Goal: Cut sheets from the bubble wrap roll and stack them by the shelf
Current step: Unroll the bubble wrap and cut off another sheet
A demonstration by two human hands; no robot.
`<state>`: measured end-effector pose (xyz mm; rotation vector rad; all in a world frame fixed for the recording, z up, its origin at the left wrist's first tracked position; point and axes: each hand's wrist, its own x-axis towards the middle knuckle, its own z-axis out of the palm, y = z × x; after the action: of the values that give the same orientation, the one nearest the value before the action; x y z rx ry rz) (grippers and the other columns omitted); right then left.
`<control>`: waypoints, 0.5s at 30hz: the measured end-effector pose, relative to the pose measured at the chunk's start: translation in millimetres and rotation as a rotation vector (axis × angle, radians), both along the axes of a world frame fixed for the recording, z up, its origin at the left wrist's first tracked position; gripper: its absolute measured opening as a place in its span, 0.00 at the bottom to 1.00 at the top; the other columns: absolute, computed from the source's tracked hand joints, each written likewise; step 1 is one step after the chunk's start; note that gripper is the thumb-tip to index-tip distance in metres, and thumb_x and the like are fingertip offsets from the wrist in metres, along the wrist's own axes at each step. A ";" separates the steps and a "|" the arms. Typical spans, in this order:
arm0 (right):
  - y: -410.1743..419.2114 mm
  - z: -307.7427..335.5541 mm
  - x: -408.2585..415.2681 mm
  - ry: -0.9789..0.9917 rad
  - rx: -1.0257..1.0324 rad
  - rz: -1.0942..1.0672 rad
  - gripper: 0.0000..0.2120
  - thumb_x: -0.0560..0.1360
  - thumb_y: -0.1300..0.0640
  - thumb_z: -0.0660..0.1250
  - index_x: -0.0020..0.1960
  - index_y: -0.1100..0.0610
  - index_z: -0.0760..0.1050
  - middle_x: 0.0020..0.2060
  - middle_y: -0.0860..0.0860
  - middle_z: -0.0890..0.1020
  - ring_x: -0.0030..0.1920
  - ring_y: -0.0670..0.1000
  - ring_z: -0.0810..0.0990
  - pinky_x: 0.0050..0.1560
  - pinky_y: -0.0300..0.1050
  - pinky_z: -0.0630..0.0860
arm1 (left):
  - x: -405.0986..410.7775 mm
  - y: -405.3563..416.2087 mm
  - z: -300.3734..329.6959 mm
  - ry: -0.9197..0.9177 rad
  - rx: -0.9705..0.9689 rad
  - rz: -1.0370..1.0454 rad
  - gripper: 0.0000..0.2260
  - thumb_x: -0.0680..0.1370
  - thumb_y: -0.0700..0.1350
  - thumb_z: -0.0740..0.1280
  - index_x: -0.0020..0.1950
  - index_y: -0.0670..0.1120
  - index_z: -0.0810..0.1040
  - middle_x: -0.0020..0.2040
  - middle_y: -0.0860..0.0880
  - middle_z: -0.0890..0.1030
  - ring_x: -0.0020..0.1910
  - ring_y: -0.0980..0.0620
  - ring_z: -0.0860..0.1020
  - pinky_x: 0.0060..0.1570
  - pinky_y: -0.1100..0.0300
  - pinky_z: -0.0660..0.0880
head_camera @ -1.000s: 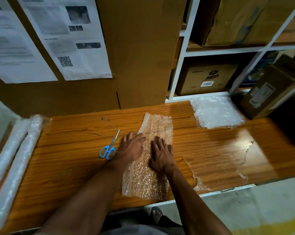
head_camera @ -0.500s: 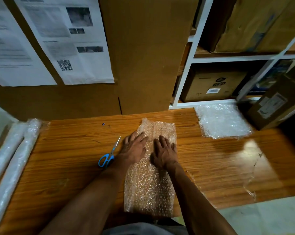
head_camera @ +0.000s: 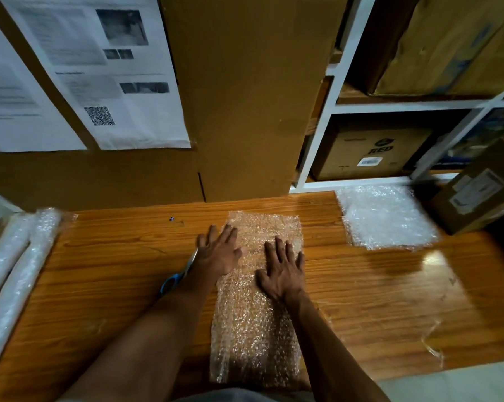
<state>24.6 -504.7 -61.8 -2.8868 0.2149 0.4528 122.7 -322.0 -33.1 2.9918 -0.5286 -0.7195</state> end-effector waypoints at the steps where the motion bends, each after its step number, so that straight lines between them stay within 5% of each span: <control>1: -2.0 0.5 0.7 0.003 -0.011 0.003 0.41 0.79 0.31 0.43 0.84 0.46 0.34 0.82 0.53 0.33 0.83 0.60 0.34 0.80 0.69 0.36 | 3.7 0.1 -0.3 0.029 0.022 0.041 0.34 0.84 0.66 0.45 0.83 0.54 0.36 0.82 0.54 0.34 0.81 0.39 0.35 0.76 0.35 0.41; 5: -2.9 3.3 2.3 0.011 -0.018 0.002 0.40 0.79 0.31 0.44 0.85 0.47 0.35 0.82 0.54 0.34 0.83 0.61 0.35 0.80 0.68 0.36 | 5.9 -1.4 3.0 -0.001 -0.033 0.078 0.35 0.84 0.65 0.46 0.83 0.50 0.36 0.83 0.52 0.34 0.82 0.39 0.36 0.77 0.36 0.43; 10: -3.0 4.1 1.3 -0.008 -0.013 -0.004 0.39 0.80 0.30 0.42 0.84 0.46 0.34 0.82 0.54 0.34 0.82 0.61 0.35 0.80 0.70 0.38 | -17.0 3.7 -7.0 -0.053 -0.122 -0.122 0.34 0.84 0.65 0.49 0.83 0.56 0.36 0.82 0.54 0.33 0.81 0.42 0.33 0.76 0.37 0.38; 15: -5.4 10.4 -3.3 -0.005 -0.055 0.005 0.37 0.82 0.33 0.42 0.83 0.46 0.31 0.81 0.56 0.31 0.81 0.61 0.31 0.80 0.69 0.35 | -32.6 25.0 -12.0 -0.106 -0.057 0.020 0.32 0.85 0.61 0.48 0.83 0.52 0.37 0.82 0.52 0.35 0.82 0.43 0.36 0.79 0.36 0.43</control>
<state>21.3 -510.1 -51.4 -2.9420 0.2229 0.4471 90.2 -296.9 -45.1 2.9900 -0.5128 -0.5374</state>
